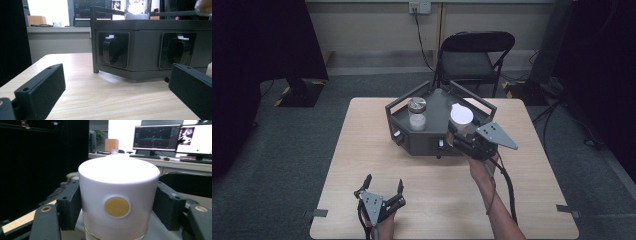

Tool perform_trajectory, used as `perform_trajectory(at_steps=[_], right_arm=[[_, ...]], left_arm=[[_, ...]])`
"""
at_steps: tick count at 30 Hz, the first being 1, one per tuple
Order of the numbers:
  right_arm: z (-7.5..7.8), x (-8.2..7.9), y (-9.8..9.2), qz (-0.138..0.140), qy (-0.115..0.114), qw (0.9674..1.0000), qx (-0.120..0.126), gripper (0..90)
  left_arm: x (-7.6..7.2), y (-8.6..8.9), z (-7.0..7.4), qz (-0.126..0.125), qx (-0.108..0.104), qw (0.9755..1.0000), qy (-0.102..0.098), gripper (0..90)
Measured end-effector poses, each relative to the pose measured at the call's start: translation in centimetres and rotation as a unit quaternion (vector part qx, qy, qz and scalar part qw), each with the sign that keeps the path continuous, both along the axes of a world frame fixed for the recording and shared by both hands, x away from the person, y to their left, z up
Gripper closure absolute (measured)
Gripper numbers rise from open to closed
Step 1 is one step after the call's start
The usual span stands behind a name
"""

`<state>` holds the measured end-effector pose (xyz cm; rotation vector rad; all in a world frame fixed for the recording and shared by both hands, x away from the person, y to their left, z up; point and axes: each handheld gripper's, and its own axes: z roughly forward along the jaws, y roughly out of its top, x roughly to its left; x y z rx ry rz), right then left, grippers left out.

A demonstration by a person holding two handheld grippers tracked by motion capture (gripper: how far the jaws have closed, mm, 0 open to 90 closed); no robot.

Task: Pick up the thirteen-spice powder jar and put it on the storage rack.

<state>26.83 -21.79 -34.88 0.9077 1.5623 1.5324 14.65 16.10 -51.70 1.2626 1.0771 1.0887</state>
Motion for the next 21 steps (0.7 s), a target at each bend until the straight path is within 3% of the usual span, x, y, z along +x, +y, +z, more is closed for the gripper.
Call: perform_trajectory(at_steps=[8, 14, 21], right_arm=[[0.9, 2.7, 1.3, -0.039, 0.008, 0.999, 0.019, 29.7], [1.4, 5.0, 2.4, -0.067, 0.029, 0.9971, 0.021, 29.7], [0.9, 6.2, 3.1, -0.085, 0.052, 0.9946, 0.03, 29.7]], left_arm=[[0.0, 0.0, 0.0, 0.0, 0.0, 1.0, 0.0, 0.2], [0.0, 0.0, 0.0, 0.001, 0.001, 1.0, 0.001, 0.2], [0.0, 0.0, 0.1, 0.001, 0.003, 1.0, 0.001, 0.1]])
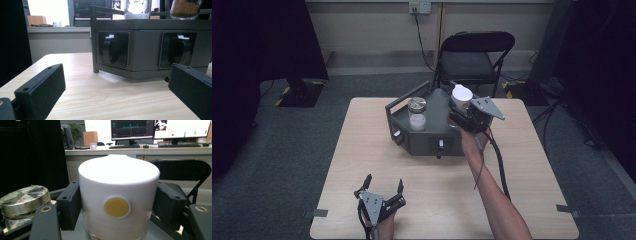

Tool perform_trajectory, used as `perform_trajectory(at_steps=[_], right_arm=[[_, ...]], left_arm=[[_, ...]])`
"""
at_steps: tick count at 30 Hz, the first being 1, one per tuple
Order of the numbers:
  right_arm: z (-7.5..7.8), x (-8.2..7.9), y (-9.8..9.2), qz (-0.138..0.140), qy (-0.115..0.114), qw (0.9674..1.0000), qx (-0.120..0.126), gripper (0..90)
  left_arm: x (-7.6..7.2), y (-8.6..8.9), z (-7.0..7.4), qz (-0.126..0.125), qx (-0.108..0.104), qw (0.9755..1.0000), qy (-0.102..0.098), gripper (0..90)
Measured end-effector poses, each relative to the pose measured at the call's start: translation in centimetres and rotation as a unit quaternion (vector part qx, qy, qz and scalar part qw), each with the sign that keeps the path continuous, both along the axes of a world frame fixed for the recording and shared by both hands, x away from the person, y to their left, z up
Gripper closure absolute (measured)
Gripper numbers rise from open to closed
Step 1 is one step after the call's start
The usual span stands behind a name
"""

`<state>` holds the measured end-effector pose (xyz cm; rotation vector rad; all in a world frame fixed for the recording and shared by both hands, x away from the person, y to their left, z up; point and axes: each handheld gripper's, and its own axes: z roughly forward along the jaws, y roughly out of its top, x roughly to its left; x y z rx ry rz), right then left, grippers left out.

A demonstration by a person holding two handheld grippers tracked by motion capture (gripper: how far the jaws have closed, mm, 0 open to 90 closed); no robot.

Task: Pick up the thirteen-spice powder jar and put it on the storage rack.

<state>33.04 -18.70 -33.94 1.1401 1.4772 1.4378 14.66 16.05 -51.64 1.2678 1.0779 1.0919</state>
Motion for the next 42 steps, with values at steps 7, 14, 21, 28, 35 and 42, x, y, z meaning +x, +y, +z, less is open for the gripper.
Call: perform_trajectory(at_steps=[7, 14, 21, 28, 35, 42], right_arm=[[-0.5, 0.3, 0.3, -0.004, 0.01, 0.9999, -0.011, 29.6], [-1.0, 0.3, 0.7, -0.008, 0.011, 0.9997, -0.018, 29.6], [-1.0, 0.2, 1.1, -0.007, 0.005, 0.9992, -0.039, 29.6], [-0.8, 0.3, 1.3, -0.011, 0.01, 0.9989, -0.044, 29.4], [-0.5, 0.4, 1.3, -0.009, 0.014, 0.9988, -0.046, 29.3], [-1.0, 0.3, 1.6, -0.022, -0.005, 0.9986, -0.047, 3.4]], left_arm=[[0.0, 0.0, 0.0, -0.001, 0.001, 1.0, 0.001, 0.2], [0.1, 0.0, 0.1, -0.002, 0.003, 1.0, 0.002, 0.2], [0.0, 0.0, 0.1, -0.002, 0.004, 1.0, 0.002, 0.2], [0.0, 0.0, 0.1, -0.002, 0.003, 1.0, 0.002, 0.2], [0.0, 0.0, 0.1, -0.002, 0.003, 1.0, 0.002, 0.2], [0.0, 0.0, 0.1, -0.002, 0.002, 1.0, 0.002, 0.2]])
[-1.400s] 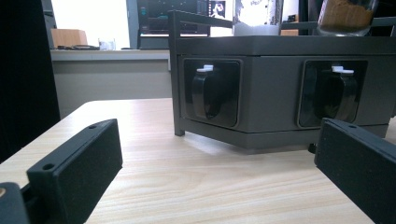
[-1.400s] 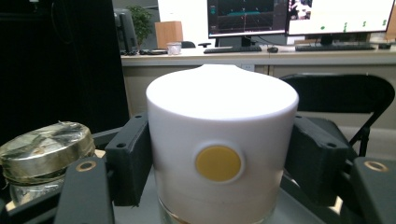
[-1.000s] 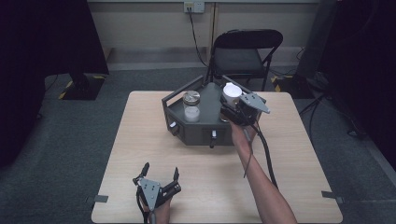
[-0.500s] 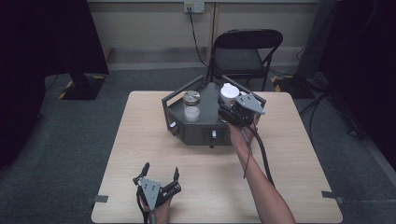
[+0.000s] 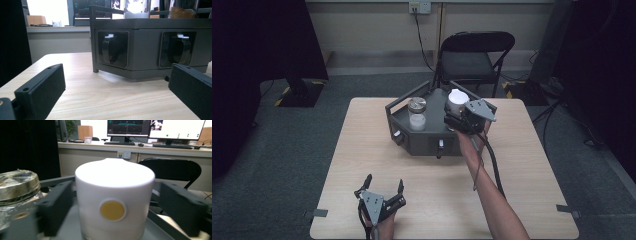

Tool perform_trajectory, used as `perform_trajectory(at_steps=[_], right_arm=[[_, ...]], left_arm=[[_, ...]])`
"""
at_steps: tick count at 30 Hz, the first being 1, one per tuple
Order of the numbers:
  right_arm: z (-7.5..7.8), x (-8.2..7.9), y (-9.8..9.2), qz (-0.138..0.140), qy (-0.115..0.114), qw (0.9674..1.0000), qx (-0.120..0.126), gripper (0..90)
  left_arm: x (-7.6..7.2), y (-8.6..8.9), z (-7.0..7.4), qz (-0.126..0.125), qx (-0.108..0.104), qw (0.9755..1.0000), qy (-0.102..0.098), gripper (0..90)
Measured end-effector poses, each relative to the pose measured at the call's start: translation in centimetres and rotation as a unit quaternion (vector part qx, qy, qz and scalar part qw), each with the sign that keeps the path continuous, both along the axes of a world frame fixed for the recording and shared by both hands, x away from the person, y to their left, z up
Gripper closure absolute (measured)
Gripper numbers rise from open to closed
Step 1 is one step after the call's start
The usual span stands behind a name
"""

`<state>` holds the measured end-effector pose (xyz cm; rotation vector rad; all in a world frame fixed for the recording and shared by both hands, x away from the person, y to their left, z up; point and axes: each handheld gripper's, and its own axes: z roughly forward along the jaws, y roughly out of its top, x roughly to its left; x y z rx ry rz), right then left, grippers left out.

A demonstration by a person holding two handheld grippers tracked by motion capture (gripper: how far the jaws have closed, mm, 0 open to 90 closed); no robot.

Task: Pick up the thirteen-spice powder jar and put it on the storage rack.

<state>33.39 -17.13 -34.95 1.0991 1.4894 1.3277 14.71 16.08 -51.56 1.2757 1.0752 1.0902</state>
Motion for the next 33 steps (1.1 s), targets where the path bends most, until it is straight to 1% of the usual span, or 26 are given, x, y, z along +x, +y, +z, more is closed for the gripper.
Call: perform_trajectory(at_steps=[1, 2, 4, 8, 14, 20, 22, 29, 33], right_arm=[[-0.15, -0.01, 0.05, -0.003, -0.004, 1.0, 0.001, 0.0], [-0.19, -0.05, 0.1, -0.007, -0.005, 1.0, 0.004, 0.0], [-0.27, -0.05, -0.16, -0.004, -0.007, 0.9999, 0.01, 0.0], [-0.19, 0.06, -0.35, -0.002, -0.001, 0.9999, 0.014, 0.0], [-0.25, 0.17, -0.22, 0.002, 0.002, 1.0, 0.009, 0.0], [-0.29, 0.44, -0.32, -0.001, 0.007, 0.9999, 0.011, 0.0], [-0.29, 0.51, -0.35, 0.0, 0.005, 1.0, 0.008, 0.0], [-0.15, 0.48, -0.49, 0.0, 0.006, 0.9999, 0.014, 0.0], [-0.27, 0.17, -0.42, 0.001, 0.0, 0.9999, 0.013, 0.0]], left_arm=[[0.0, 0.01, 0.0, 0.0, 0.0, 1.0, 0.0, 0.2], [0.0, 0.0, 0.01, 0.0, 0.0, 1.0, 0.0, 0.2], [0.0, -0.02, 0.02, 0.0, 0.001, 1.0, 0.0, 0.2], [-0.01, -0.04, 0.02, 0.001, 0.0, 1.0, 0.001, 0.2], [-0.01, -0.03, 0.0, 0.001, 0.0, 1.0, 0.0, 0.2], [-0.02, -0.01, -0.03, 0.001, -0.001, 1.0, 0.0, 0.2], [-0.02, -0.01, -0.04, 0.001, -0.001, 1.0, -0.001, 0.2], [-0.03, -0.01, -0.03, 0.0, -0.001, 1.0, -0.001, 0.2], [-0.03, -0.01, -0.03, 0.001, -0.001, 1.0, -0.001, 0.2]])
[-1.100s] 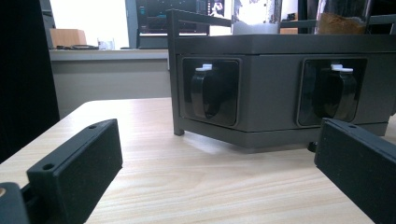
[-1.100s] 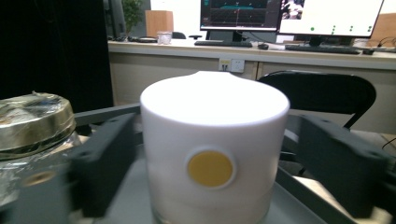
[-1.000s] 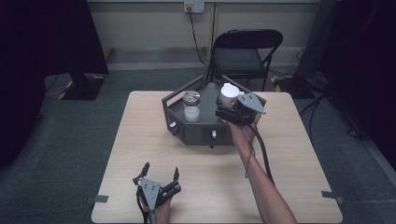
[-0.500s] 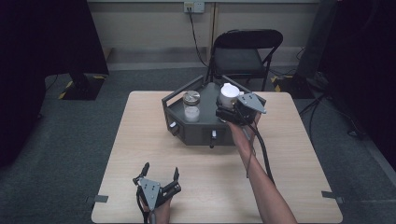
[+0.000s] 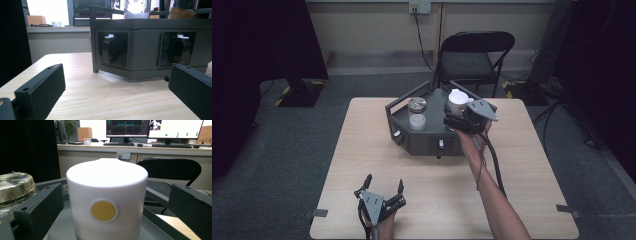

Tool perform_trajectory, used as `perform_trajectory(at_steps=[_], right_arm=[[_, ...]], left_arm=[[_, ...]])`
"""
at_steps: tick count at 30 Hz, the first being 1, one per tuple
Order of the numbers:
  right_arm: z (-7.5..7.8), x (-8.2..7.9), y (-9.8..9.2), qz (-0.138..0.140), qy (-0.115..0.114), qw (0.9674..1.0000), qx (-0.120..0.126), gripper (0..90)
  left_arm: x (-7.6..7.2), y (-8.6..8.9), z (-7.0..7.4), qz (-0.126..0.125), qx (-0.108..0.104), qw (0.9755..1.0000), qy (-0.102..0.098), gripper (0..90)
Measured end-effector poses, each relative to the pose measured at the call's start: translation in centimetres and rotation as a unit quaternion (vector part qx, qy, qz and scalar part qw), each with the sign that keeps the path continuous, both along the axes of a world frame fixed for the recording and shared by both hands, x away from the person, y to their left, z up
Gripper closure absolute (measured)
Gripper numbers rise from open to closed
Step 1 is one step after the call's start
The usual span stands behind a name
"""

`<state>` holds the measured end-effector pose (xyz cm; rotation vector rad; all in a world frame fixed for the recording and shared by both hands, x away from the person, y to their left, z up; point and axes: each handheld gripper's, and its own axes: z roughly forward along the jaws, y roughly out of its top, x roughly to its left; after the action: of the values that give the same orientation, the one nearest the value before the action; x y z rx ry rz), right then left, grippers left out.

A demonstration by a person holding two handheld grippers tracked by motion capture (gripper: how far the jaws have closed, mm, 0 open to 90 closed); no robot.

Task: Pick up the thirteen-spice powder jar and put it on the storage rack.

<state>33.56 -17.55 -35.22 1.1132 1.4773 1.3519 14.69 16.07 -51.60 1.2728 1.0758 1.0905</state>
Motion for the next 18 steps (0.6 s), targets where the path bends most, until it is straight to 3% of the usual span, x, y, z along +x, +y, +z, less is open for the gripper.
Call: perform_trajectory(at_steps=[18], right_arm=[[-0.1, -1.7, -0.7, -0.001, -0.012, 0.9999, 0.007, 0.0]], left_arm=[[0.1, 0.2, 0.0, -0.005, 0.0, 1.0, 0.001, 0.3]])
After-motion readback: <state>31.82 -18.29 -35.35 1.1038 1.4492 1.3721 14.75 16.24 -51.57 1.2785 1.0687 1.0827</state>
